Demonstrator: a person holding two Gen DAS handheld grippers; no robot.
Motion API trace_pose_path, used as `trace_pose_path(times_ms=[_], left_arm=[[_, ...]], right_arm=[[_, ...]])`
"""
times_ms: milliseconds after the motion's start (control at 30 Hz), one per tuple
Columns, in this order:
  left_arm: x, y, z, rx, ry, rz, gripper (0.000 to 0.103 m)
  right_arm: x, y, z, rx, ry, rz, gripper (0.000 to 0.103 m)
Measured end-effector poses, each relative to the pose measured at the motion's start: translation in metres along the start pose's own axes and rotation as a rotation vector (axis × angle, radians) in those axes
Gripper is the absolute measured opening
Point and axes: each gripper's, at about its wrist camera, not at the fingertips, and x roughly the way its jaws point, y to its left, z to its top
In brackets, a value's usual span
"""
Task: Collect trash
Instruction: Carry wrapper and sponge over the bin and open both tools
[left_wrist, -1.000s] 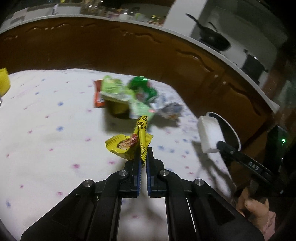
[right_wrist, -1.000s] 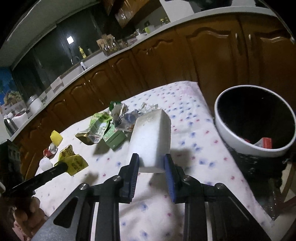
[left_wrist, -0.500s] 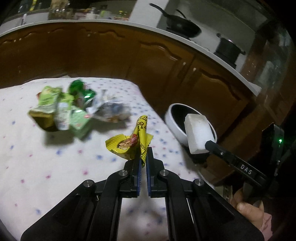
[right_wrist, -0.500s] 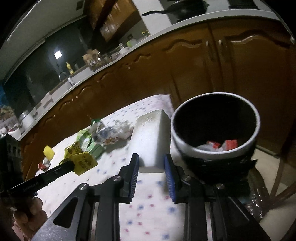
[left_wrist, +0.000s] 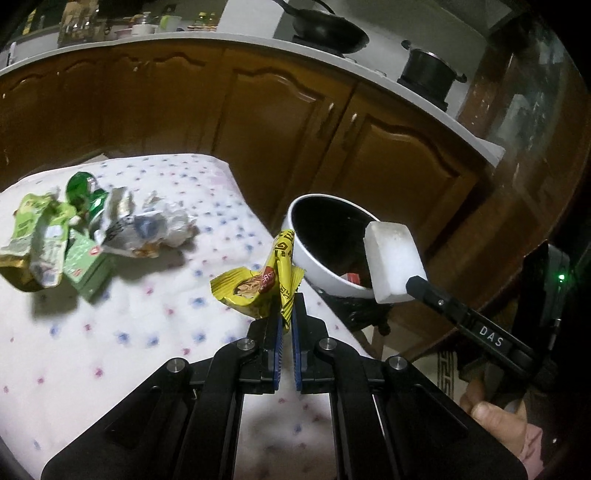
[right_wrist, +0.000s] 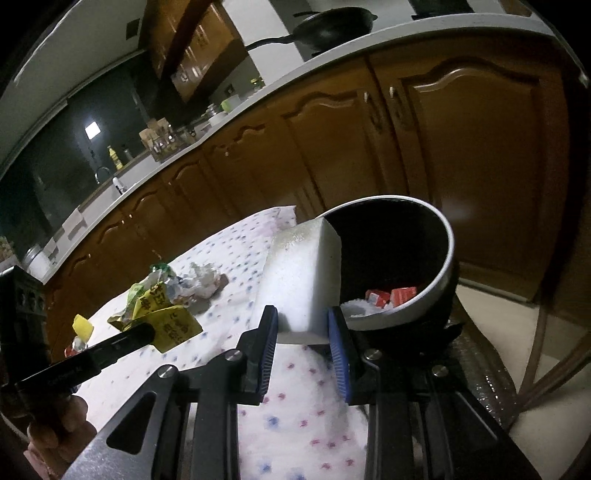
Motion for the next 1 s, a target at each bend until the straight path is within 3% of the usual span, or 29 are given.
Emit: trace_pose_path(times_ms=[633, 1000], left_arm=[[0.063, -0.06, 0.053, 0.099, 0.034, -0.062, 0.004], [0.109, -0.074, 0.067, 0.146, 0.092, -0.024, 0.007]], right_arm=[[0.01, -0.037, 0.028, 0.002, -0.004, -0.07, 0.028], [0.027, -0.057, 0.045, -0.014, 0.026, -0.117, 0.029]])
